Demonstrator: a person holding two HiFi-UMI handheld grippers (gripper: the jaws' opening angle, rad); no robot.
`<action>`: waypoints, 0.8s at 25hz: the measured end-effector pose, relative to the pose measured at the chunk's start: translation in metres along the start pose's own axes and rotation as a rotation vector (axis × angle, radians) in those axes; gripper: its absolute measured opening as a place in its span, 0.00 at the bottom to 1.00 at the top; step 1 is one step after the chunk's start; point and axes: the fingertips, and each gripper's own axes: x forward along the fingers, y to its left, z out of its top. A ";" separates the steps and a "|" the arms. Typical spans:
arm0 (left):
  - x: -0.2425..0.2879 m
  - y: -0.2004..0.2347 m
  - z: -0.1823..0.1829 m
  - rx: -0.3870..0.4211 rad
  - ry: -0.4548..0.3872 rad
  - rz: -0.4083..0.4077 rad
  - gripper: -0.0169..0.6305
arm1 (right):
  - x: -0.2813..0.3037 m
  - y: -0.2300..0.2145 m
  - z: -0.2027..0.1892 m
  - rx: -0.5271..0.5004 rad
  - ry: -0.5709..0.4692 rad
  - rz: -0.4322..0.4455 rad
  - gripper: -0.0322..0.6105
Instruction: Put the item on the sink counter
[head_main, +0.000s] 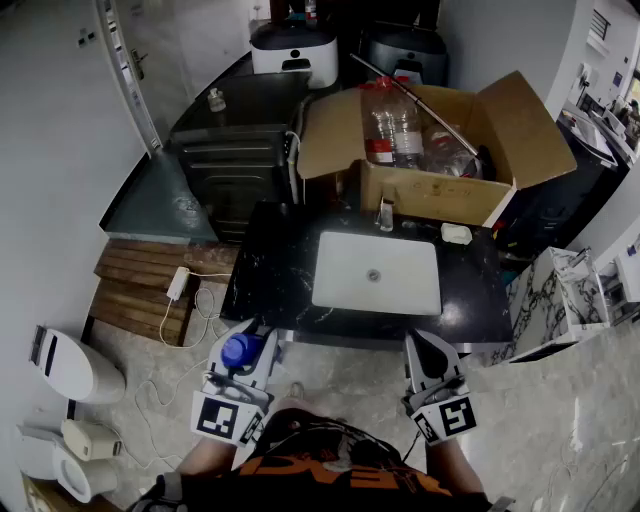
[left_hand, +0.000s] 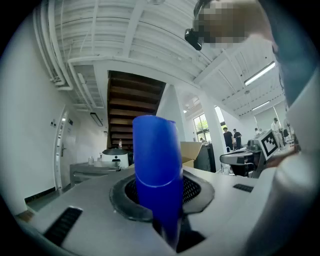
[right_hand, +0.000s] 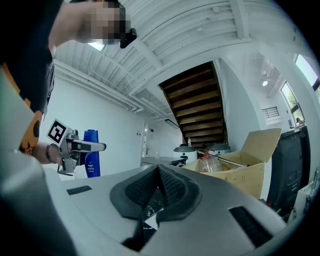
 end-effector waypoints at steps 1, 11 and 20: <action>0.001 -0.001 0.000 0.000 0.000 0.000 0.20 | -0.001 -0.001 0.001 -0.002 -0.001 0.001 0.07; 0.005 -0.016 0.003 0.001 -0.006 -0.005 0.20 | -0.012 -0.010 0.001 0.001 -0.005 0.005 0.07; 0.025 -0.005 -0.012 -0.018 0.021 0.011 0.20 | 0.017 0.004 -0.009 0.045 -0.003 0.141 0.15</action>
